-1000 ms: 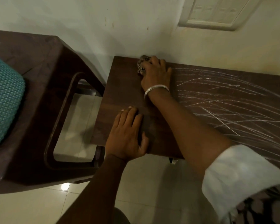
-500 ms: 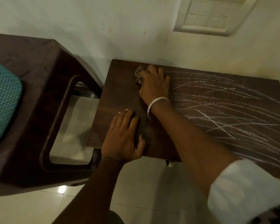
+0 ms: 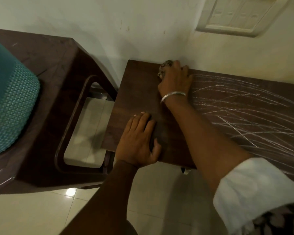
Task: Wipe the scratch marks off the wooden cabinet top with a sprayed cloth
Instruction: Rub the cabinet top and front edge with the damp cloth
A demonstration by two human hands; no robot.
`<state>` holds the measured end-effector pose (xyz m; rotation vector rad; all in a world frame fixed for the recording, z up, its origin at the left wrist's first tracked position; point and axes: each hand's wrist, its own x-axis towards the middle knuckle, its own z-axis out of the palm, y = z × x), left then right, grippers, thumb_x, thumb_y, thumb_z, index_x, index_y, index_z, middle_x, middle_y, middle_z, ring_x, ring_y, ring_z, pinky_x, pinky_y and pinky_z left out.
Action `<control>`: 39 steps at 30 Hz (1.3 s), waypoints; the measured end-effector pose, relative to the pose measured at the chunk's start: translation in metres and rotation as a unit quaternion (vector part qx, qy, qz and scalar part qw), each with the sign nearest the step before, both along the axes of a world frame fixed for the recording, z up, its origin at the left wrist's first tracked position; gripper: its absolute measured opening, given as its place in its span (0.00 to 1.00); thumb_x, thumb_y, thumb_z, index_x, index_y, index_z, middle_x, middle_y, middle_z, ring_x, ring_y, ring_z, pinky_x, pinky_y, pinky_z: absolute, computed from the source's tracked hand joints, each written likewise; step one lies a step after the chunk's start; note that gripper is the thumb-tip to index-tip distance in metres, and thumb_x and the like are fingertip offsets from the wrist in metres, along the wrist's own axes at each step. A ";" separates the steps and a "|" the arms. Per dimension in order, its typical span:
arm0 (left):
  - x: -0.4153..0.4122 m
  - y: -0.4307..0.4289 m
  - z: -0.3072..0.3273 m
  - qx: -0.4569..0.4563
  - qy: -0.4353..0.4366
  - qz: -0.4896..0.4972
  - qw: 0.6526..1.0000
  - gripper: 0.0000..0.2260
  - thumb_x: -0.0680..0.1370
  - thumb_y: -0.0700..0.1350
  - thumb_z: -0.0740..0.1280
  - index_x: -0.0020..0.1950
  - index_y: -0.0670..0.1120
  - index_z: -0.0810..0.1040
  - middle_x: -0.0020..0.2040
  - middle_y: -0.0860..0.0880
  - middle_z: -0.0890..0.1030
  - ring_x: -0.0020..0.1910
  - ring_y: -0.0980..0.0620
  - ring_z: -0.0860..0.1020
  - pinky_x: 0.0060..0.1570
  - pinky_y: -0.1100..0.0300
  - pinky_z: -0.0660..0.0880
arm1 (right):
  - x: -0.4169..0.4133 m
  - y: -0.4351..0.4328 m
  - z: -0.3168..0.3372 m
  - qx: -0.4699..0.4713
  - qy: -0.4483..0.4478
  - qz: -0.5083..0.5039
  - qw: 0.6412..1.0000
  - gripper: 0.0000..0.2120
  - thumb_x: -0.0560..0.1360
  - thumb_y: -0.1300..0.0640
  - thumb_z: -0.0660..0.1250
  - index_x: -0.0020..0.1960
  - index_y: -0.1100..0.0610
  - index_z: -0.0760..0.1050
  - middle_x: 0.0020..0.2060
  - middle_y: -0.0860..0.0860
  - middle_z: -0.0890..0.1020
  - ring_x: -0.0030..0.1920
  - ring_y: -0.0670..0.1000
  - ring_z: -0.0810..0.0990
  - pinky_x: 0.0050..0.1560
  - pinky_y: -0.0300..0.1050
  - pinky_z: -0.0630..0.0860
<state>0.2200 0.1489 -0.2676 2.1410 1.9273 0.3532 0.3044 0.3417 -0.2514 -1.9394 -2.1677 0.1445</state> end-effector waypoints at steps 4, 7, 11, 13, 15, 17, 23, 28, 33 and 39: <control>0.000 0.000 0.002 -0.007 0.003 -0.005 1.000 0.27 0.75 0.56 0.58 0.68 0.41 0.75 0.70 0.39 0.73 0.72 0.40 0.69 0.74 0.44 0.61 | 0.008 0.002 -0.001 -0.020 0.004 -0.005 1.000 0.14 0.73 0.57 0.68 0.59 0.53 0.76 0.65 0.54 0.70 0.64 0.62 0.67 0.59 0.59 0.68; -0.004 -0.001 0.002 -0.009 0.003 -0.001 1.000 0.28 0.75 0.55 0.58 0.68 0.40 0.75 0.70 0.39 0.73 0.72 0.40 0.69 0.74 0.43 0.62 | 0.016 -0.027 -0.010 0.024 0.015 -0.003 1.000 0.11 0.73 0.57 0.67 0.55 0.52 0.77 0.60 0.54 0.72 0.61 0.61 0.69 0.55 0.57 0.68; -0.004 0.000 0.002 -0.008 -0.001 0.001 1.000 0.28 0.74 0.55 0.57 0.68 0.40 0.75 0.70 0.39 0.73 0.72 0.41 0.68 0.74 0.43 0.62 | 0.021 -0.008 -0.009 0.031 0.013 0.001 0.999 0.14 0.71 0.59 0.66 0.56 0.53 0.78 0.60 0.54 0.73 0.60 0.61 0.70 0.55 0.56 0.69; -0.004 0.000 0.002 -0.007 -0.001 0.001 1.000 0.27 0.74 0.54 0.57 0.68 0.41 0.75 0.70 0.39 0.73 0.72 0.41 0.68 0.74 0.43 0.62 | 0.018 0.012 -0.002 0.006 0.004 -0.004 1.000 0.16 0.71 0.59 0.67 0.59 0.54 0.77 0.63 0.54 0.72 0.62 0.61 0.70 0.56 0.57 0.70; -0.004 0.000 0.003 -0.006 -0.002 0.000 1.000 0.27 0.74 0.54 0.57 0.69 0.41 0.74 0.70 0.39 0.73 0.72 0.41 0.68 0.74 0.43 0.62 | 0.018 0.014 0.000 -0.016 0.007 -0.012 1.000 0.17 0.72 0.59 0.67 0.61 0.53 0.76 0.65 0.54 0.71 0.63 0.61 0.69 0.58 0.58 0.69; -0.003 0.001 0.003 -0.009 -0.007 -0.001 1.000 0.28 0.74 0.54 0.57 0.69 0.40 0.74 0.70 0.39 0.73 0.72 0.41 0.68 0.74 0.42 0.63 | 0.023 -0.003 -0.005 -0.012 0.019 -0.025 0.999 0.16 0.72 0.58 0.68 0.60 0.52 0.76 0.64 0.54 0.71 0.63 0.61 0.69 0.58 0.57 0.69; -0.003 0.000 0.003 -0.014 -0.003 0.002 1.000 0.27 0.74 0.53 0.60 0.69 0.40 0.74 0.71 0.39 0.72 0.72 0.40 0.69 0.74 0.42 0.62 | 0.038 -0.021 -0.012 0.042 0.019 0.002 0.999 0.13 0.70 0.58 0.67 0.54 0.51 0.78 0.57 0.53 0.74 0.57 0.59 0.71 0.53 0.55 0.70; -0.002 0.000 0.006 -0.010 -0.004 0.003 1.000 0.28 0.74 0.53 0.58 0.68 0.39 0.75 0.70 0.38 0.73 0.71 0.39 0.69 0.73 0.41 0.62 | 0.036 0.015 -0.001 -0.015 0.010 -0.019 1.000 0.18 0.71 0.58 0.68 0.61 0.52 0.76 0.63 0.54 0.71 0.62 0.61 0.69 0.57 0.56 0.69; -0.002 0.001 0.006 -0.010 0.010 -0.002 1.000 0.27 0.73 0.53 0.60 0.68 0.40 0.74 0.70 0.38 0.72 0.71 0.39 0.69 0.74 0.43 0.62 | 0.049 -0.043 -0.010 0.029 0.029 -0.026 0.999 0.13 0.70 0.58 0.67 0.54 0.51 0.77 0.58 0.53 0.73 0.57 0.60 0.71 0.52 0.55 0.70; -0.002 0.000 0.004 0.009 0.015 -0.009 1.000 0.26 0.73 0.52 0.59 0.66 0.38 0.75 0.69 0.37 0.74 0.70 0.38 0.70 0.73 0.42 0.63 | 0.054 0.004 0.002 0.014 0.017 -0.009 1.000 0.16 0.71 0.60 0.66 0.59 0.54 0.77 0.61 0.54 0.73 0.60 0.61 0.70 0.56 0.56 0.70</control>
